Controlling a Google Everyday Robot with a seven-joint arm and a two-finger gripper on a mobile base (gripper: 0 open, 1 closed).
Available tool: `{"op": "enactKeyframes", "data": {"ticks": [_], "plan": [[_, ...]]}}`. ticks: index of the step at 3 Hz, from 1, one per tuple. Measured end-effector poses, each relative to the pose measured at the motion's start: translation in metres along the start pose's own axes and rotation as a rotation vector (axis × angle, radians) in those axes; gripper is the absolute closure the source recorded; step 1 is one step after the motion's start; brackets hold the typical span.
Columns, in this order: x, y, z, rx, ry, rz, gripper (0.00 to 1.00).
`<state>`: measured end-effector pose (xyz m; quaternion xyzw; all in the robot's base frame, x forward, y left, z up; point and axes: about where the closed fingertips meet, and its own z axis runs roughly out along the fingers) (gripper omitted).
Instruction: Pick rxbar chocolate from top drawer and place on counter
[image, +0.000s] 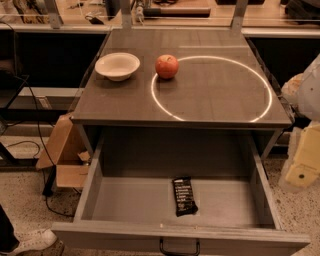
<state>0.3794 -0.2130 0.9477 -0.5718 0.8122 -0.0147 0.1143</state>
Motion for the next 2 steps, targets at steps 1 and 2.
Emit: {"op": "enactKeyframes", "data": {"ticks": [1, 2], "plan": [[0.0040, 0.0167, 0.0045, -0.038, 0.016, 0.031, 0.00], [0.0041, 0.0170, 0.0048, -0.039, 0.016, 0.031, 0.00]]}}
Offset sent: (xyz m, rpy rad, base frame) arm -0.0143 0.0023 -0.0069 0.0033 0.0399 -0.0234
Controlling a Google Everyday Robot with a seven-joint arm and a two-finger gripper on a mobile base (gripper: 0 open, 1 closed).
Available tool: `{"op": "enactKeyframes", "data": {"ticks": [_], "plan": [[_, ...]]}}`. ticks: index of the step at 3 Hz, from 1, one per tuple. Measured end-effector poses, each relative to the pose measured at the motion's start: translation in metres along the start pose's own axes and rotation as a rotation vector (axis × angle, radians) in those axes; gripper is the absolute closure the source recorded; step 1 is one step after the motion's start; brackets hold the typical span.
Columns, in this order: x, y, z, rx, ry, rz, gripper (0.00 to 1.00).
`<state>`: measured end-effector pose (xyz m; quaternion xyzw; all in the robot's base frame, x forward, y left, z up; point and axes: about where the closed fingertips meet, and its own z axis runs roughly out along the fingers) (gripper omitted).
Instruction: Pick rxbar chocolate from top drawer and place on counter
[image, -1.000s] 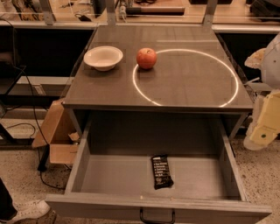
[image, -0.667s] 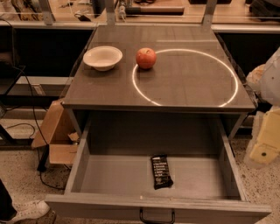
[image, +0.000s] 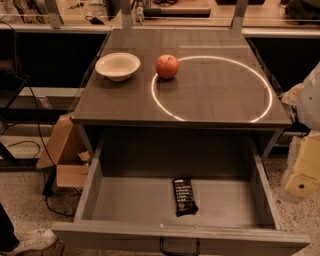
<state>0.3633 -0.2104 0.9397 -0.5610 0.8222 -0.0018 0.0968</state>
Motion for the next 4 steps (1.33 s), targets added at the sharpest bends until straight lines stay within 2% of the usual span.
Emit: {"op": "enactKeyframes", "data": {"ticks": [1, 2, 3, 4], "plan": [[0.002, -0.001, 0.004, -0.012, 0.004, 0.023, 0.00], [0.016, 0.026, 0.014, -0.086, 0.022, 0.121, 0.00], [0.020, 0.046, 0.016, -0.130, 0.016, 0.177, 0.00], [0.016, 0.042, 0.019, -0.116, 0.003, 0.177, 0.00]]}}
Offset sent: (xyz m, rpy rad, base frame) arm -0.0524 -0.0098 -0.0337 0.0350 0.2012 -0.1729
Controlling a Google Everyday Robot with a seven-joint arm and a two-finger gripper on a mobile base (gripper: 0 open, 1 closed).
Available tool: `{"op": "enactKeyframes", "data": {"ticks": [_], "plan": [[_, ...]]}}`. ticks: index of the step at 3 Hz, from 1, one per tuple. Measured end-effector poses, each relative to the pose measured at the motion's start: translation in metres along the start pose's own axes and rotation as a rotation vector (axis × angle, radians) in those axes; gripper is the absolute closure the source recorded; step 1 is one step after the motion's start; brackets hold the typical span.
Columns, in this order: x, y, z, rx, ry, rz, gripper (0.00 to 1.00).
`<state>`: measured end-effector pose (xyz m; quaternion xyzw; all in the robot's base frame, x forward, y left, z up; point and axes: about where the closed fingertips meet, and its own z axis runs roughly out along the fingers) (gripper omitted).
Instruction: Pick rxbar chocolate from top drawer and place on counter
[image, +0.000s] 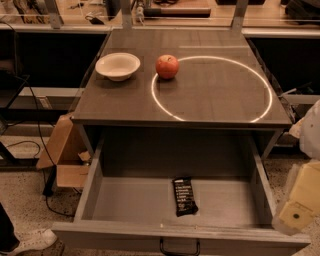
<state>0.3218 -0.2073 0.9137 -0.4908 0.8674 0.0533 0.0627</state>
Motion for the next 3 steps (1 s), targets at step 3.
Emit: {"op": "enactKeyframes", "data": {"ticks": [3], "plan": [[-0.040, -0.014, 0.041, 0.033, -0.069, 0.075, 0.00]]}}
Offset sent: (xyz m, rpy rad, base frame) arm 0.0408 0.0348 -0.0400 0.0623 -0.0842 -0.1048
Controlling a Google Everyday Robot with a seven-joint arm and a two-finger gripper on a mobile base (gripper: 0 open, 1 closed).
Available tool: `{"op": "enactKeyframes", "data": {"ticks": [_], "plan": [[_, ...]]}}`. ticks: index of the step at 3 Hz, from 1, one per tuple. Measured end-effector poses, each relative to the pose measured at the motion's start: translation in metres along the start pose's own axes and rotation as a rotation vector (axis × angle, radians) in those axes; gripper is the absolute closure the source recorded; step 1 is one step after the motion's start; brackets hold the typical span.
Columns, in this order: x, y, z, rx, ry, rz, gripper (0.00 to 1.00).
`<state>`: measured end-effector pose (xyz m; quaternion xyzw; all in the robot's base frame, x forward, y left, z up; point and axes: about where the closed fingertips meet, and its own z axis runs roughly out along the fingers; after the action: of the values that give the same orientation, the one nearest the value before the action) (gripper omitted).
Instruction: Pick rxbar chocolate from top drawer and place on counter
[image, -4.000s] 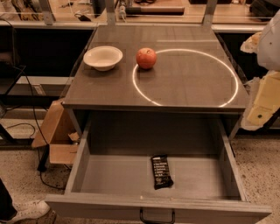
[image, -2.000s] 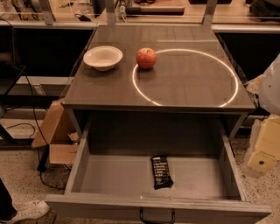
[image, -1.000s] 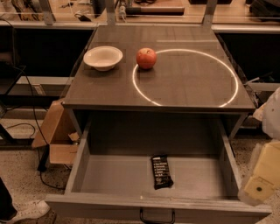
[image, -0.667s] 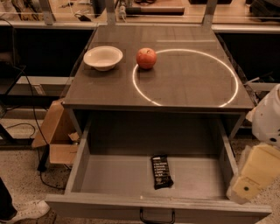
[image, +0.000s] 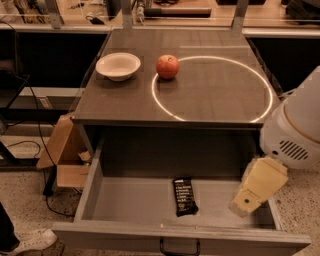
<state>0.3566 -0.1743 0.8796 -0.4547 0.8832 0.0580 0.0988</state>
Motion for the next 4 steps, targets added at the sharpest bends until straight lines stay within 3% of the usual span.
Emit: {"op": "enactKeyframes", "data": {"ticks": [1, 3, 4], "plan": [[0.000, -0.001, 0.002, 0.001, 0.001, 0.012, 0.00], [-0.002, -0.009, 0.043, 0.000, 0.037, 0.154, 0.00], [-0.002, -0.009, 0.043, 0.000, 0.037, 0.154, 0.00]]}}
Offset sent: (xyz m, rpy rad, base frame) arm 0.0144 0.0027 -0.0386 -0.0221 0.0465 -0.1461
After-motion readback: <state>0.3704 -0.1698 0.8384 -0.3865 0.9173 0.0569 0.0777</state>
